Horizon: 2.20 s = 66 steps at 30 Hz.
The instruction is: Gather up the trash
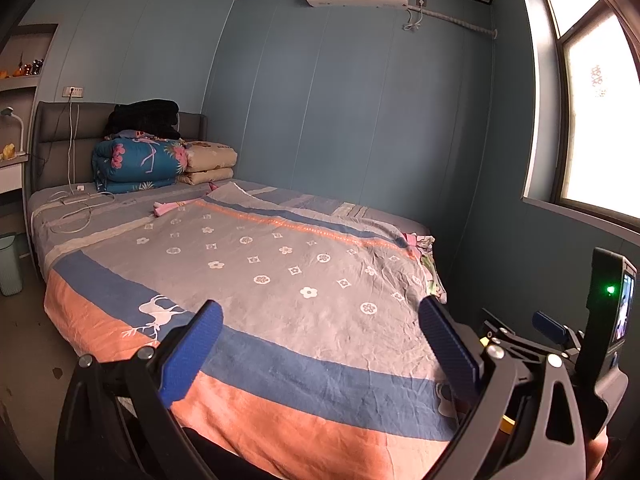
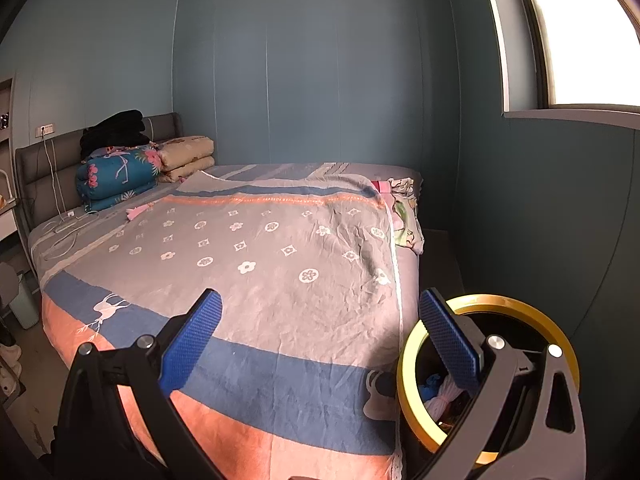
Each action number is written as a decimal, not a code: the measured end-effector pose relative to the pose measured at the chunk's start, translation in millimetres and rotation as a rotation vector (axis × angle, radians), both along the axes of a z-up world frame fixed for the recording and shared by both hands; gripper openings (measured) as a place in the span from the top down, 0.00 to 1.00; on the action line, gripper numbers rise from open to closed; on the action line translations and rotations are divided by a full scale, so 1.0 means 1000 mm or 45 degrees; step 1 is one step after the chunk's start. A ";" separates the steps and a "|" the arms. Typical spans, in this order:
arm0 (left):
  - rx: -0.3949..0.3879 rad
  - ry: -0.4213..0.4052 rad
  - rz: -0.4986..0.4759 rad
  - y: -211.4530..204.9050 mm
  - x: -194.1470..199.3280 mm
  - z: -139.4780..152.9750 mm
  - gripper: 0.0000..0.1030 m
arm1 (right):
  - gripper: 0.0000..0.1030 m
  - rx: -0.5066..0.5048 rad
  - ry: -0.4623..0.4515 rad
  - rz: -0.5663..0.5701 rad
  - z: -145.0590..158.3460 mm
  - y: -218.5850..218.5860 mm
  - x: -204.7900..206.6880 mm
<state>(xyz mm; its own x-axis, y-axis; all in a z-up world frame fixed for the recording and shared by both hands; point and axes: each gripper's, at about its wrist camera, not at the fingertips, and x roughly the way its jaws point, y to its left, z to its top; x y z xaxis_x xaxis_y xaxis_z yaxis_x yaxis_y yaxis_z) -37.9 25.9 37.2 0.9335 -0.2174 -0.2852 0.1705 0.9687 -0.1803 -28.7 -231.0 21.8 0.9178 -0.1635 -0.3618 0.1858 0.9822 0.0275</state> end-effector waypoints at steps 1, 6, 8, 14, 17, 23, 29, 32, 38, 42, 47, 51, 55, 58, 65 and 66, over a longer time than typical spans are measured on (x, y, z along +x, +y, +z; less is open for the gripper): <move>-0.001 -0.002 -0.001 0.000 0.000 0.000 0.08 | 0.08 0.003 0.002 0.000 0.000 0.000 0.000; -0.001 -0.009 0.001 0.001 -0.001 0.001 0.08 | 0.08 0.002 0.004 -0.002 -0.001 -0.001 0.001; -0.002 -0.006 -0.001 0.001 0.000 0.001 0.08 | 0.08 -0.001 0.004 -0.005 -0.002 0.000 0.000; -0.005 -0.005 -0.003 0.001 0.000 0.001 0.08 | 0.08 -0.001 0.012 -0.002 -0.005 0.000 0.001; -0.004 -0.004 -0.003 0.002 0.001 0.001 0.08 | 0.08 0.002 0.018 -0.004 -0.007 0.000 0.003; -0.008 0.002 -0.006 0.003 0.000 0.000 0.08 | 0.08 0.006 0.031 -0.004 -0.009 -0.001 0.005; -0.009 0.003 -0.009 0.002 0.000 0.000 0.08 | 0.08 0.008 0.036 -0.004 -0.010 0.000 0.004; -0.012 0.009 -0.009 0.002 0.002 -0.001 0.08 | 0.08 0.012 0.046 -0.002 -0.011 0.000 0.006; -0.012 0.013 -0.014 0.002 0.002 -0.001 0.08 | 0.08 0.015 0.052 -0.001 -0.013 0.000 0.006; -0.013 0.018 -0.014 0.002 0.002 -0.002 0.08 | 0.08 0.018 0.066 0.001 -0.015 -0.001 0.007; -0.017 0.026 -0.013 0.003 0.002 -0.003 0.08 | 0.08 0.021 0.081 0.005 -0.019 -0.001 0.010; -0.018 0.029 -0.014 0.003 0.003 -0.004 0.08 | 0.08 0.020 0.090 0.007 -0.020 -0.001 0.013; -0.018 0.032 -0.015 0.004 0.002 -0.005 0.08 | 0.08 0.017 0.097 0.009 -0.020 0.000 0.014; -0.019 0.032 -0.015 0.004 0.002 -0.006 0.08 | 0.08 0.018 0.102 0.011 -0.021 0.000 0.015; -0.022 0.036 -0.017 0.004 0.002 -0.008 0.08 | 0.08 0.022 0.114 0.010 -0.023 -0.001 0.018; -0.023 0.037 -0.019 0.004 0.002 -0.008 0.08 | 0.08 0.022 0.115 0.011 -0.023 -0.001 0.018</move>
